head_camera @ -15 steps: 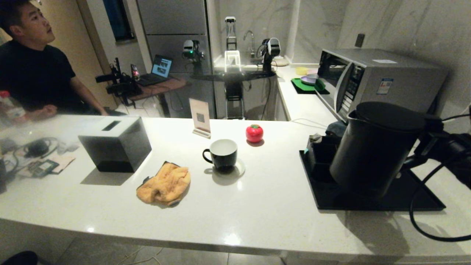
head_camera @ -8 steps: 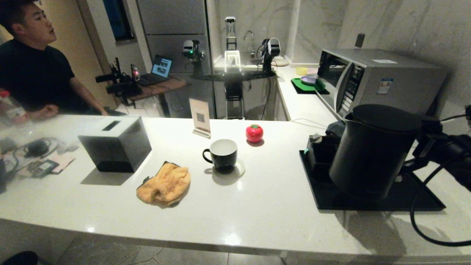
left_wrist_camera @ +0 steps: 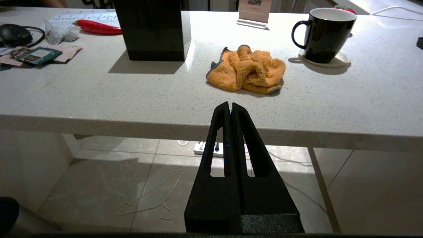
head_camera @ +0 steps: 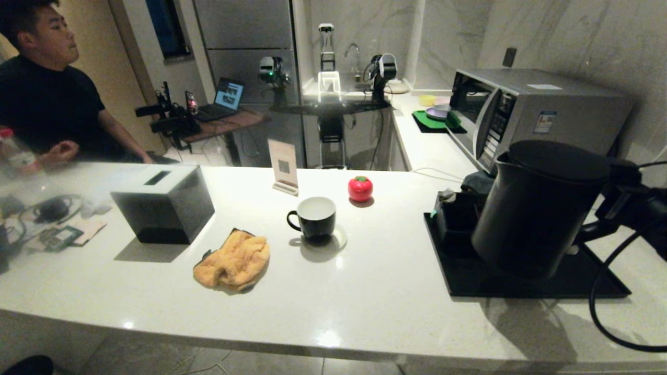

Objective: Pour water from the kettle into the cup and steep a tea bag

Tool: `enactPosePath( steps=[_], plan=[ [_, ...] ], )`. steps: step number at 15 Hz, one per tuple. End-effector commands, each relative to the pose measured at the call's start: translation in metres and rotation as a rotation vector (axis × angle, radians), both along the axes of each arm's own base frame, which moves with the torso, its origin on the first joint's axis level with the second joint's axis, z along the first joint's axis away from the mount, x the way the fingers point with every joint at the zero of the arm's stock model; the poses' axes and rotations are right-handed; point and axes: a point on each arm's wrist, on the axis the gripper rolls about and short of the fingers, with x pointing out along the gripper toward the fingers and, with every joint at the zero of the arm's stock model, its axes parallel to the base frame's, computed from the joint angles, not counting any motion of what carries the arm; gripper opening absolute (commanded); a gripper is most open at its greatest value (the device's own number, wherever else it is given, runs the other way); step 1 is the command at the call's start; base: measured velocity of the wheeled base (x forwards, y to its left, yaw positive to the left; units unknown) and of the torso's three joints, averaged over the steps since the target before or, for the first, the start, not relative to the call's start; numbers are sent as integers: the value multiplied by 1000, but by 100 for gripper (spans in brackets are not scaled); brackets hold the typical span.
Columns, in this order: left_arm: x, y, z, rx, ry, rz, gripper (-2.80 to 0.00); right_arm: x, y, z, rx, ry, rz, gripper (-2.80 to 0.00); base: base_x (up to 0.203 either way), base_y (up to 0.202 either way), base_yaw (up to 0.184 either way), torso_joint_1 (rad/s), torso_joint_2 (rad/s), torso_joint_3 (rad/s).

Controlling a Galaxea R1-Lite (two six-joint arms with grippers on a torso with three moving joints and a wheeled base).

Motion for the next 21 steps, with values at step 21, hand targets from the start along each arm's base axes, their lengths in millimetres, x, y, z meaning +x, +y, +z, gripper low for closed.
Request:
enactPosePath(
  steps=[21],
  plan=[
    [0,0,0,-1,2,0,-280,6,-1,-5,32,13,-1,-280,0,0,0,0,0,0]
  ],
)
